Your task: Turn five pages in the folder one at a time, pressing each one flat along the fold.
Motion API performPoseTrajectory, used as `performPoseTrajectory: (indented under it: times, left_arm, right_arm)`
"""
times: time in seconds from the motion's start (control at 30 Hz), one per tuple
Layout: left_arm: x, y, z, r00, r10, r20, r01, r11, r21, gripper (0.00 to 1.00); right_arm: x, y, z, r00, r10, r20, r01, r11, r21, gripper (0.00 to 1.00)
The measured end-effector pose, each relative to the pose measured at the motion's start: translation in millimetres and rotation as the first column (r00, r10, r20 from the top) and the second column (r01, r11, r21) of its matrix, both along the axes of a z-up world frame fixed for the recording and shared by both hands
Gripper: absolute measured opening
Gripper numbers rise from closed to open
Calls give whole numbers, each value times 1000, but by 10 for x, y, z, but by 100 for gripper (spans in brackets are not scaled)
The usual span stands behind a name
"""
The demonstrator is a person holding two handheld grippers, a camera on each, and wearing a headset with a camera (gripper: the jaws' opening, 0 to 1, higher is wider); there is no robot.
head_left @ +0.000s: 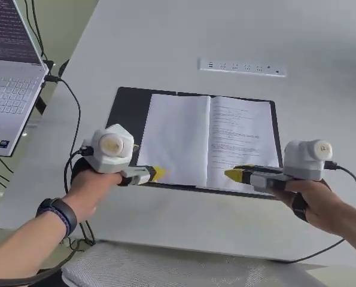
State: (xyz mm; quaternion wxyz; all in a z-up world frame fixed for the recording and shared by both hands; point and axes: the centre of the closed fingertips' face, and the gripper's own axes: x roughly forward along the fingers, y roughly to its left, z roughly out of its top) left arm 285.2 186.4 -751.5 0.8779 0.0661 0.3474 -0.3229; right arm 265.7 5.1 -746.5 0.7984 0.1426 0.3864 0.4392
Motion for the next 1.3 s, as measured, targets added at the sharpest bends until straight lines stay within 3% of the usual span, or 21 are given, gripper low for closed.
performPoseTrajectory:
  times: [0.5,0.8,0.97,1.3]
  left_arm:
    - [-182,15,289,999,-31,43,31,1000,0,64]
    - [-260,97,440,998,-15,53,16,999,-31,71]
    - [-309,133,492,999,15,48,-12,998,-68,77]
    - [-446,180,607,997,56,55,-49,992,-112,87]
  right_arm:
    - [-70,-647,199,989,-13,147,36,988,-153,49]
    - [-99,-899,390,975,-42,220,86,978,-192,60]
    - [-168,-987,442,969,-62,237,110,974,-197,67]
    - [-371,-1083,399,968,-78,238,135,963,-234,76]
